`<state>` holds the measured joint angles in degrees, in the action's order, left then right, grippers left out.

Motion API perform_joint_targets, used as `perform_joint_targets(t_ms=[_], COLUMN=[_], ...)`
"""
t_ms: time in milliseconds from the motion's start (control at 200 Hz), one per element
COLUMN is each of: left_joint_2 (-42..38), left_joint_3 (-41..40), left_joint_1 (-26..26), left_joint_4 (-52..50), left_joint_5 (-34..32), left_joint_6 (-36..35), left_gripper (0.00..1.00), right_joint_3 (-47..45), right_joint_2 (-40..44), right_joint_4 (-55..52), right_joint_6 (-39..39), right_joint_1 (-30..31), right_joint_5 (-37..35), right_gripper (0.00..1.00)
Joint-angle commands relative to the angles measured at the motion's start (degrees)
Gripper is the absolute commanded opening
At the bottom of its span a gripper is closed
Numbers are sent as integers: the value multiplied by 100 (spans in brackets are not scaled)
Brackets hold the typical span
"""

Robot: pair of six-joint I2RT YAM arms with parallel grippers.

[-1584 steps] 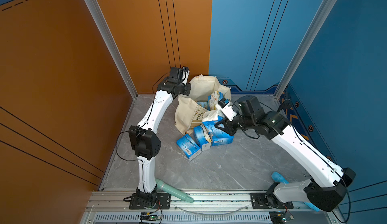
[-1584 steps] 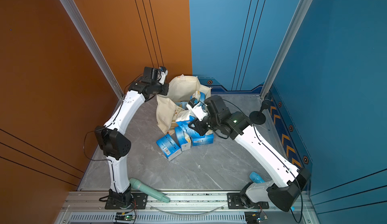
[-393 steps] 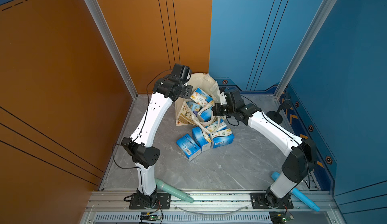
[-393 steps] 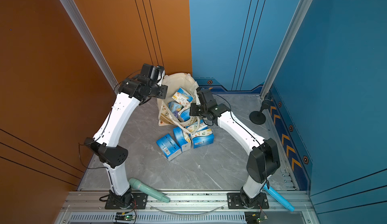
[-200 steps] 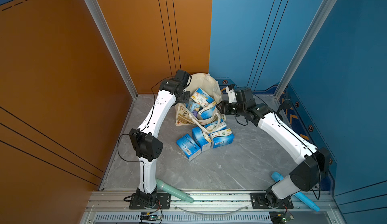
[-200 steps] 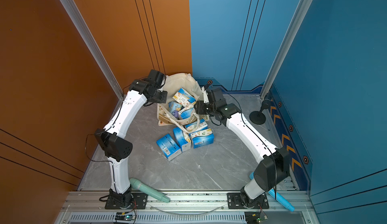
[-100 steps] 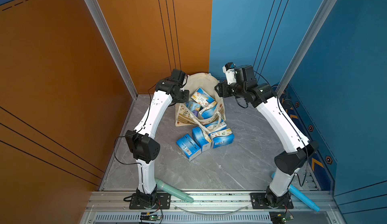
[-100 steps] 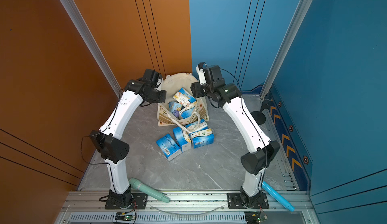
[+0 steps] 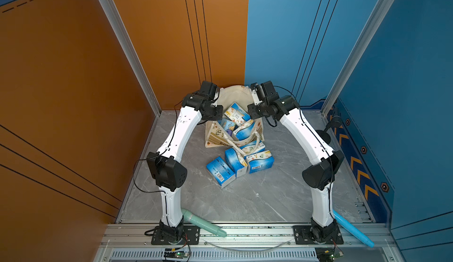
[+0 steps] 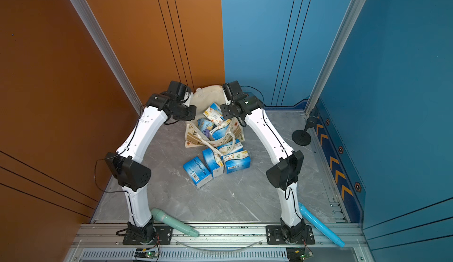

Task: Put tissues into the canvas bag
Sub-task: Adjust the canvas bag at the center of the board.

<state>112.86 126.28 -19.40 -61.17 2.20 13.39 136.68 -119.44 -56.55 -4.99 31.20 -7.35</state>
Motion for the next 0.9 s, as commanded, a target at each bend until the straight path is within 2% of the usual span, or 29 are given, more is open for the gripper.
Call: perform_joint_targets(t_ms=[0, 115, 315, 466, 681, 896], left_joint_2=[-393, -524, -836, -1076, -1064, -781], left_joint_3=[-160, -381, -714, -822, -907, -973], left_joint_1=[64, 293, 744, 973, 790, 534], left_joint_4=[317, 490, 661, 709, 895, 956], left_joint_5=[491, 692, 849, 928, 1058, 994], left_joint_6=[117, 294, 445, 507, 574, 694], left_gripper=[0, 0, 0, 0, 0, 0], right_joint_3=[215, 245, 168, 182, 160, -590], right_joint_2=[-225, -235, -75, 340, 646, 638], right_joint_4=[-154, -163, -163, 67, 339, 349], right_joint_6=[79, 9, -83, -149, -247, -374], right_joint_1=[-19, -127, -431, -738, -1009, -1089], right_joint_5=[-461, -503, -419, -513, -298, -55], right_gripper=[46, 26, 1, 0, 0, 0])
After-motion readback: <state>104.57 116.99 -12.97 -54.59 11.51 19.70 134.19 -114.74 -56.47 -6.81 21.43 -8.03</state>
